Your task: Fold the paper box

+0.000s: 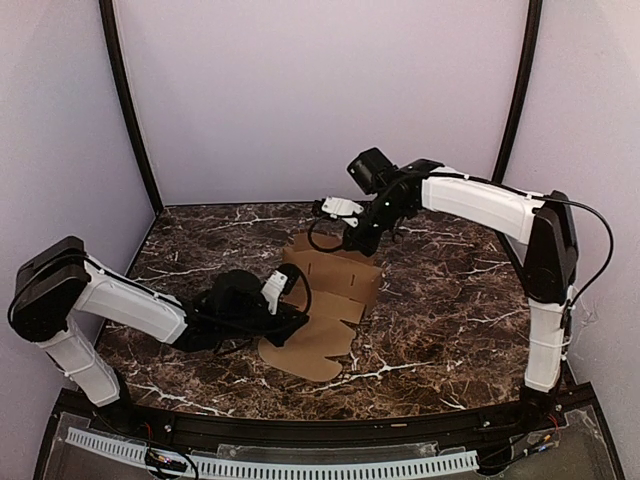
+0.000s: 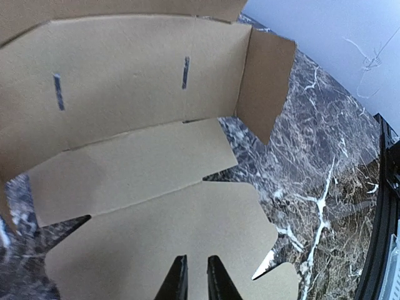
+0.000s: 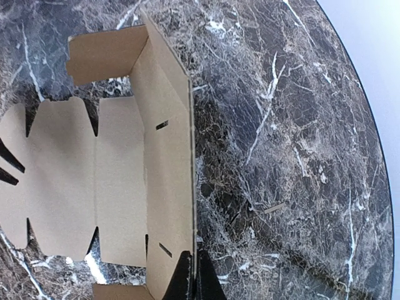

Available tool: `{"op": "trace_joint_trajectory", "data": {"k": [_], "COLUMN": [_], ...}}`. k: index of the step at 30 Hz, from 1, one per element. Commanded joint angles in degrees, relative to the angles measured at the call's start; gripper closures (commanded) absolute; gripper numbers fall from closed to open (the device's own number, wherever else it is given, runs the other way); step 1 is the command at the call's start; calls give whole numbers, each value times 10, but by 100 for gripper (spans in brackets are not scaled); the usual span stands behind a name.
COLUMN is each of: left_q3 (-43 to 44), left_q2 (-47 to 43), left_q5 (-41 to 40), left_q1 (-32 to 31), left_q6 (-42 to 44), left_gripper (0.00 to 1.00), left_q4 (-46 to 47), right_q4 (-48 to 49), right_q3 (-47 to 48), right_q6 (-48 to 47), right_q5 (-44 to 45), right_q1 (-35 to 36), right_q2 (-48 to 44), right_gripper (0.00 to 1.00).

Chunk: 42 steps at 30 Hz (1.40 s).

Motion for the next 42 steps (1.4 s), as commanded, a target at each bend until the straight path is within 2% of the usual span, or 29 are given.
{"op": "trace_joint_trajectory", "data": {"k": [1,9,15,22,29,35,42], "left_q3": [0,-16,-21,-18,-36,-10,58], "left_q2": [67,138,151,167,136,158,235], "left_q5": [-31,-80,-94,-109,-94,-103,-131], "left_q1": [-26,-44,-44,-45,-56,-59,-59], "left_q6": [-84,-120,-122,-130,-97,-103,-106], "left_gripper": [89,93,94,96,94,93,95], "left_q4": [86,172,182,187,225,208,190], "right_q4": [40,71,77,76,110,115,101], "right_q3": [-35,-61,-90,-84,-79,-47,-32], "right_q6": [1,51,64,91,41,23,41], "right_q5": [139,221,230,186,261,234,177], "right_q1": [49,101,127,128,110,93,93], "right_q2": [14,18,8,-20,-33,-23,-18], "right_gripper": [100,100,100,100,100,100,100]}}
